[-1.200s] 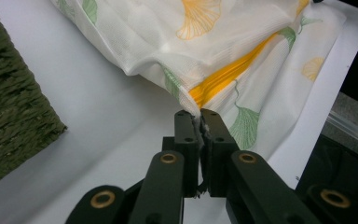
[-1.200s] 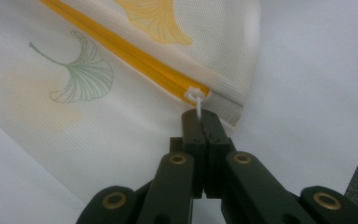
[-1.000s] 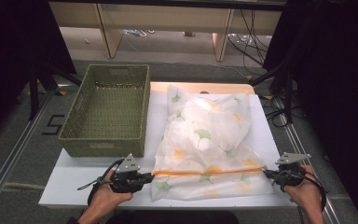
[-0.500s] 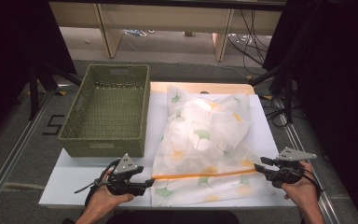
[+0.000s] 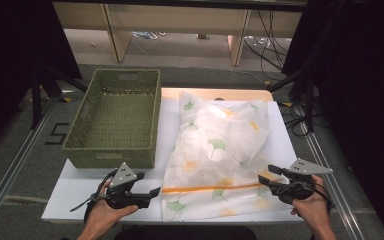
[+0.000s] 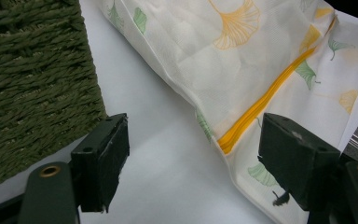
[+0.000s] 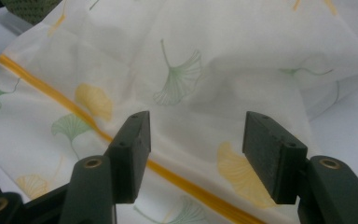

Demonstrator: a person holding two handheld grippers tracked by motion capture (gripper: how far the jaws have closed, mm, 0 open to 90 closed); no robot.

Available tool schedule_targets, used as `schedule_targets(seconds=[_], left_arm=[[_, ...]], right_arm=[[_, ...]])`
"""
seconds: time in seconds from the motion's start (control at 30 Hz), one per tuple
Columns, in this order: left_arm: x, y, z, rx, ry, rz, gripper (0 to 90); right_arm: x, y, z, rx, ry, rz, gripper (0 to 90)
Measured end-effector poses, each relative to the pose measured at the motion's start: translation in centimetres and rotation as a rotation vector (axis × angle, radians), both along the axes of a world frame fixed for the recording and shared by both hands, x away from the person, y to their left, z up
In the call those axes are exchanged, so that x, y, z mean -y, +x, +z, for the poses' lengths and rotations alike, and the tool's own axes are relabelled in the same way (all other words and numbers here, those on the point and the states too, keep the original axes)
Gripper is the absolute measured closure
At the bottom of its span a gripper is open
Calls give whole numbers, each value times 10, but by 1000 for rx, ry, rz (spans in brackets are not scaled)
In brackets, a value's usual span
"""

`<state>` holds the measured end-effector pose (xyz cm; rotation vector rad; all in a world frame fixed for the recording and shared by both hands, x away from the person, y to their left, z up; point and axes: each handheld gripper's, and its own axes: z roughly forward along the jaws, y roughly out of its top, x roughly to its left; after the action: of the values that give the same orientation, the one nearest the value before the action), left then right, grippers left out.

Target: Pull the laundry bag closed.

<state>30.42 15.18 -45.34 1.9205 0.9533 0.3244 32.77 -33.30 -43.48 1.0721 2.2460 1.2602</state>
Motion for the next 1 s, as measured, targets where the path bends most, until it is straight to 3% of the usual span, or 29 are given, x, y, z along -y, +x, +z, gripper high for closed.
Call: schedule_targets(seconds=[0.1, 0.13, 0.17, 0.23, 0.27, 0.37, 0.4, 0.43, 0.47, 0.6, 0.67, 0.7, 0.8, 0.83, 0.87, 0.97, 1.0], left_arm=[[-2, -2, 0, 0, 11, -2, 232], [-2, -3, -1, 0, 2, 1, 232], [-3, -3, -1, -1, 6, 1, 232], [-4, -4, -1, 0, 6, 4, 233], [-4, -4, -1, 4, 3, 5, 232], [-4, -6, 0, 7, 10, 7, 232], [-4, -7, -1, 6, 9, 9, 232], [-4, -8, -1, 7, 14, 5, 232], [-3, -9, -2, 6, 2, 9, 232], [-3, -12, -2, 9, 22, -2, 233], [-1, -13, -3, 18, 11, -7, 232], [-1, -14, -3, 18, 14, -7, 232], [-2, -17, -4, 15, 26, -6, 233], [-3, -18, -3, 12, 48, -17, 233], [-2, -19, -4, 12, 32, -11, 233], [-3, -22, -3, 11, 45, -18, 234], [-2, -23, -3, 11, 39, -13, 234]], right_arm=[[-5, -4, -6, -8, -14, 5, 429], [-8, -6, -8, -33, -1, -1, 429], [-9, -5, -10, -9, -12, 6, 429], [-13, -7, -12, -42, 0, 46, 426], [-16, -11, -13, -37, -1, 11, 425], [-22, -16, -15, -26, -22, 18, 425], [-23, -17, -16, -12, -13, 36, 425], [-25, -19, -17, -30, -1, 57, 426], [-25, -23, -16, -15, -18, 43, 425], [-31, -36, -23, -33, 26, 62, 412], [-33, -43, -25, -12, 9, 44, 401], [-35, -47, -26, -25, 35, 43, 397], [-35, -56, -29, -33, 47, 54, 395], [-34, -58, -29, -19, 32, 47, 394], [-33, -61, -28, -13, 19, 38, 392], [-32, -67, -29, -43, 47, 18, 393], [-30, -66, -30, -43, 52, 38, 392]])
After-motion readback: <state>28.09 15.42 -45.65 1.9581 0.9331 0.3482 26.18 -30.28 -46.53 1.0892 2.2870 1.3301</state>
